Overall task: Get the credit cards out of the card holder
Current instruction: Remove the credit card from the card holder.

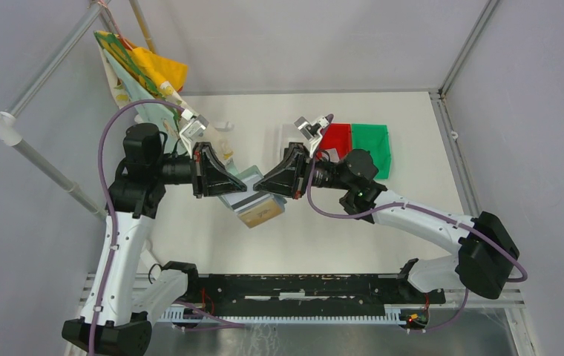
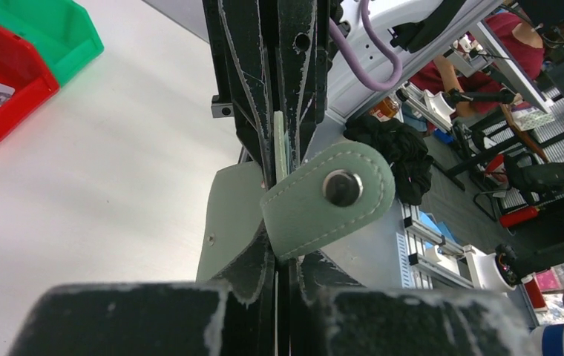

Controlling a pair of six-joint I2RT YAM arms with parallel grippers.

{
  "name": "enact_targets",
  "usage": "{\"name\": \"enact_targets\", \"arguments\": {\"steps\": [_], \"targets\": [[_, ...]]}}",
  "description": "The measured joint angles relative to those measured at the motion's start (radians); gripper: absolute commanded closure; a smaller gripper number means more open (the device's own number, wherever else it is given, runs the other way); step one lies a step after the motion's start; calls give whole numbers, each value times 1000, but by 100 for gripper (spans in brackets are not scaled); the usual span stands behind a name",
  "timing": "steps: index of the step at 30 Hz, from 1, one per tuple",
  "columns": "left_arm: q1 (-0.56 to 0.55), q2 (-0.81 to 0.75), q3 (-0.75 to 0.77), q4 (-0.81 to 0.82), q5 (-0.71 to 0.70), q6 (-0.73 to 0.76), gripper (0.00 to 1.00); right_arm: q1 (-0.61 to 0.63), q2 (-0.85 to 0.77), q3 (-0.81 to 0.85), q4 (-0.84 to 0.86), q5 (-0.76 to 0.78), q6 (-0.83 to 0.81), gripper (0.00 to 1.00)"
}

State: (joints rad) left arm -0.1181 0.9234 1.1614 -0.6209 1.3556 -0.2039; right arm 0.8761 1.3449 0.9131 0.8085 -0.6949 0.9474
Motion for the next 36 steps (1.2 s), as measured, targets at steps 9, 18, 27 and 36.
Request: {"name": "enact_targets", "arguments": {"steps": [9, 18, 27, 36], "targets": [[0, -1, -56, 166, -66, -209, 98, -60, -40, -41, 31, 31, 20, 33], [0, 24, -64, 269, -206, -368, 98, -222, -294, -80, -102, 159, -35, 26], [0, 63, -108, 391, -275, -515, 98, -158, -192, -224, 37, 154, 93, 32], [0, 90, -108, 518, -307, -646, 98, -84, -76, -225, 198, 182, 202, 36]]}}
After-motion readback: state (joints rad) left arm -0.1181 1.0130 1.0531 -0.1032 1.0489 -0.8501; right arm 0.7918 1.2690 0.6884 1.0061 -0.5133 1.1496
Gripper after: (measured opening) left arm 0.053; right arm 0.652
